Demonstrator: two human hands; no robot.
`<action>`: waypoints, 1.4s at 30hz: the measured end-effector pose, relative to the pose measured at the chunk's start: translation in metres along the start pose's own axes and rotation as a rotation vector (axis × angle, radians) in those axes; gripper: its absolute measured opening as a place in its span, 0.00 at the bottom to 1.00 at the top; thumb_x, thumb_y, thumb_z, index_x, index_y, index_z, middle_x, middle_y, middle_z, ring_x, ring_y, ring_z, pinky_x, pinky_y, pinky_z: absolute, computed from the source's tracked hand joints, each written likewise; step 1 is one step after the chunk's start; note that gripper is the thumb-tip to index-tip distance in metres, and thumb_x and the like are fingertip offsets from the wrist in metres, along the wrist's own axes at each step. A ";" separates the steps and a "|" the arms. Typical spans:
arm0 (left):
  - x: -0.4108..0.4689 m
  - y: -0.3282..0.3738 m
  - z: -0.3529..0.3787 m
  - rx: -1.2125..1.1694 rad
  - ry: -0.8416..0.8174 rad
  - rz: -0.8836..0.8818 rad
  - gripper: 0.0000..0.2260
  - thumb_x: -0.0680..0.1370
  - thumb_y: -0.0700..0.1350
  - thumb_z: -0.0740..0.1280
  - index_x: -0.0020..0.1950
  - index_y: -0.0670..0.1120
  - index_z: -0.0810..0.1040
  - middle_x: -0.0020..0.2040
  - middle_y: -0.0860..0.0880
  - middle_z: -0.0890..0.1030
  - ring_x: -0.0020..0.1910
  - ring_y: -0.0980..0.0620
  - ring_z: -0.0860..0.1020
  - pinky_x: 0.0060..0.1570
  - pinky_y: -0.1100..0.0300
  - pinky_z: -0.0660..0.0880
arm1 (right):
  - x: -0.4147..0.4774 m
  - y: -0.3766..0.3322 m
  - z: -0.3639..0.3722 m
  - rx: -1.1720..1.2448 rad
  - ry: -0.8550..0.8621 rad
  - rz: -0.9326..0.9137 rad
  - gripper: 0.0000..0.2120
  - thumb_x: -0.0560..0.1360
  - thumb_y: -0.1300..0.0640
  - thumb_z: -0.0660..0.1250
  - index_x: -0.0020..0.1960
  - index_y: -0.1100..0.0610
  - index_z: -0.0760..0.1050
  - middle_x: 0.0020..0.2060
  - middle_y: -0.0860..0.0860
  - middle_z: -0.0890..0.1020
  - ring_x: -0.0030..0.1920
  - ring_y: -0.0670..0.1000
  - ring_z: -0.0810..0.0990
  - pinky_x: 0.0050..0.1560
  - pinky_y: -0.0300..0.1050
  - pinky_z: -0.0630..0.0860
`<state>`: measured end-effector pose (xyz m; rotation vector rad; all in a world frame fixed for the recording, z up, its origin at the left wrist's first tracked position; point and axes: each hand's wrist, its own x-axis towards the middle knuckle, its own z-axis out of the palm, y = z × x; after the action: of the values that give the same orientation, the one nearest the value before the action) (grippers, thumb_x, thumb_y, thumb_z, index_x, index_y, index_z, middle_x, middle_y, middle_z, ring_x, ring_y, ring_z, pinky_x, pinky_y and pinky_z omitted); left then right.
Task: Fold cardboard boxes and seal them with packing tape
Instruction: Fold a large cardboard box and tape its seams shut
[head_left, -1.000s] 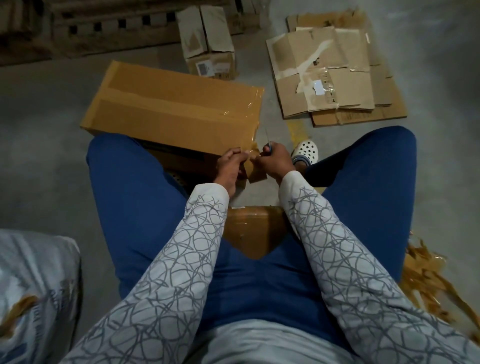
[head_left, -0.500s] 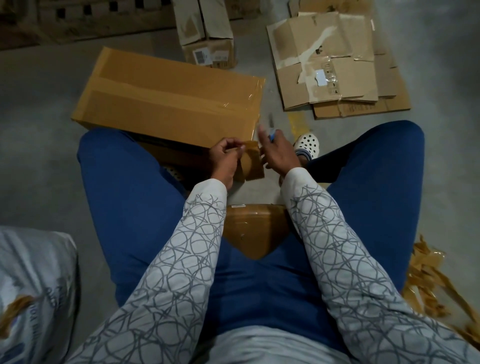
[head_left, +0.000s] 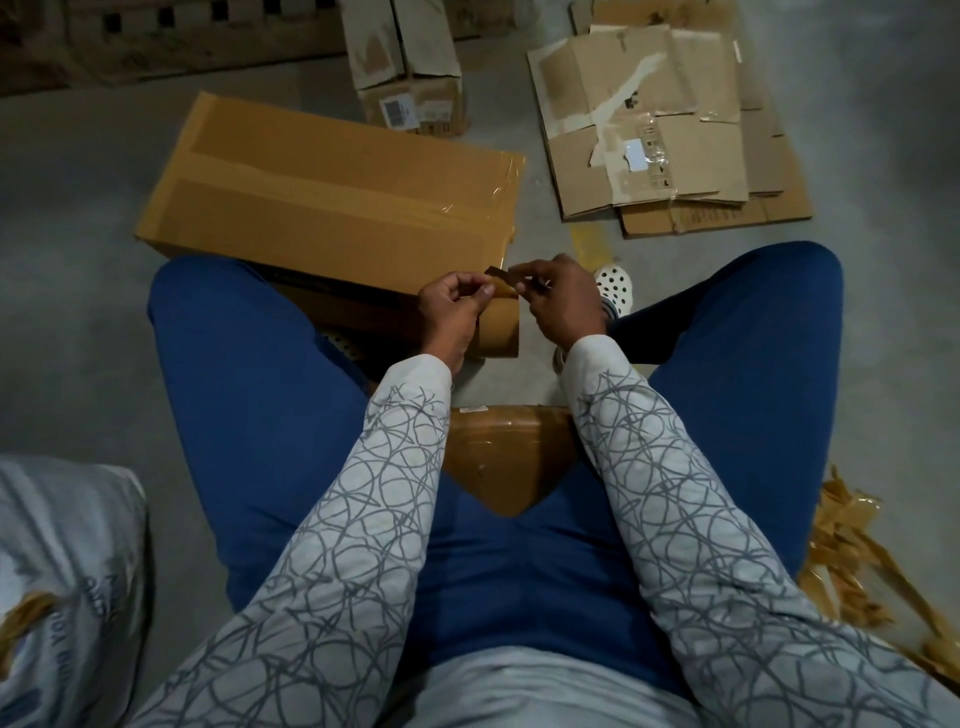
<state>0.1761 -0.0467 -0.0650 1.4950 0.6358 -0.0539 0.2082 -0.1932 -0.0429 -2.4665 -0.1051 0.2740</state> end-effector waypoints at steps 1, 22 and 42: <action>0.000 0.001 0.000 -0.004 0.006 -0.008 0.05 0.77 0.35 0.72 0.48 0.45 0.83 0.48 0.47 0.85 0.47 0.56 0.82 0.49 0.65 0.78 | -0.001 0.000 0.000 0.007 0.006 -0.003 0.11 0.80 0.54 0.69 0.61 0.48 0.83 0.51 0.53 0.79 0.52 0.54 0.79 0.50 0.46 0.75; 0.001 0.001 0.001 -0.069 0.062 -0.070 0.08 0.77 0.34 0.72 0.55 0.36 0.81 0.47 0.45 0.84 0.43 0.57 0.82 0.49 0.65 0.80 | -0.002 -0.004 0.004 0.141 -0.060 0.026 0.13 0.75 0.49 0.74 0.57 0.53 0.85 0.52 0.50 0.84 0.49 0.48 0.80 0.54 0.49 0.79; 0.005 0.005 0.010 -0.219 0.081 -0.183 0.18 0.75 0.40 0.76 0.62 0.41 0.77 0.50 0.45 0.82 0.44 0.47 0.81 0.37 0.58 0.79 | -0.011 0.016 -0.017 0.047 0.336 0.312 0.09 0.79 0.50 0.67 0.54 0.49 0.84 0.54 0.51 0.82 0.55 0.55 0.79 0.50 0.44 0.70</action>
<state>0.1854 -0.0539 -0.0633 1.2301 0.8166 -0.0621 0.2016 -0.2172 -0.0382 -2.4392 0.4261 -0.0108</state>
